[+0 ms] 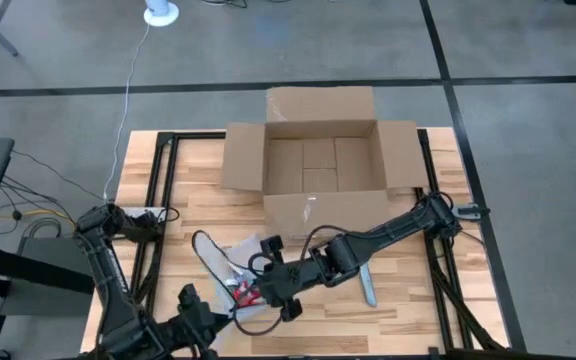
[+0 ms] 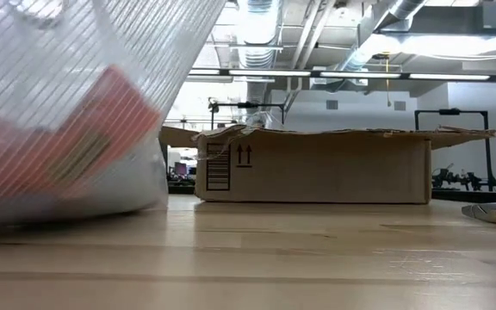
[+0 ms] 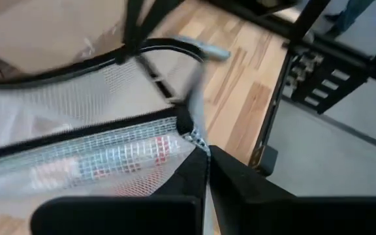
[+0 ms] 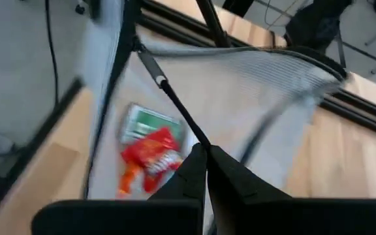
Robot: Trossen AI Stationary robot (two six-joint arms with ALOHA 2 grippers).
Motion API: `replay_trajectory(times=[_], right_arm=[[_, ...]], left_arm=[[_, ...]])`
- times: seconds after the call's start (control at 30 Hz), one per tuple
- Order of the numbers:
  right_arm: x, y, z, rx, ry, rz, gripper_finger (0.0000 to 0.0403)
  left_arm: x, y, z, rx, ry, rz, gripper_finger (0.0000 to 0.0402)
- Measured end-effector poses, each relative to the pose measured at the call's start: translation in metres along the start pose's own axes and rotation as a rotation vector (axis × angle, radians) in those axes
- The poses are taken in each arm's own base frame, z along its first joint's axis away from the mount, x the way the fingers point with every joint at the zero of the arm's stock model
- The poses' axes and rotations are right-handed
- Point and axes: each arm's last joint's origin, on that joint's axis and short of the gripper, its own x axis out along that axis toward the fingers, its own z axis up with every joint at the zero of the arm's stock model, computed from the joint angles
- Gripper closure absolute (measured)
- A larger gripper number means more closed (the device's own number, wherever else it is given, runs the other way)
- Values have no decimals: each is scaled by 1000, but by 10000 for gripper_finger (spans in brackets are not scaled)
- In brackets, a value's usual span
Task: Unpack boxes
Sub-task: Close the transparent zip bag
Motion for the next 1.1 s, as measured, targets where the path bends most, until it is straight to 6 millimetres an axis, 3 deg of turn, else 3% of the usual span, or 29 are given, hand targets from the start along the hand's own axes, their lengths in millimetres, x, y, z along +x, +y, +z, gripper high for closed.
replay_trajectory(times=[0.27,0.4,0.67,0.8,0.93,1.1], right_arm=[[19,-57,-28,-46,165,-86,403],[20,-77,-31,-7,168,-124,403],[-5,-43,2,-36,-5,45,403],[-5,-37,6,94,-56,183,396],[1,-41,5,181,-84,259,352],[4,-45,16,50,-230,220,280]], left_arm=[[-10,-5,-8,23,-48,-35,401],[-7,-6,-13,48,-41,-28,401],[-13,4,-18,59,38,26,401],[-18,8,-22,41,65,43,401],[-20,10,-24,25,74,55,401],[-22,9,-25,-4,83,46,401]])
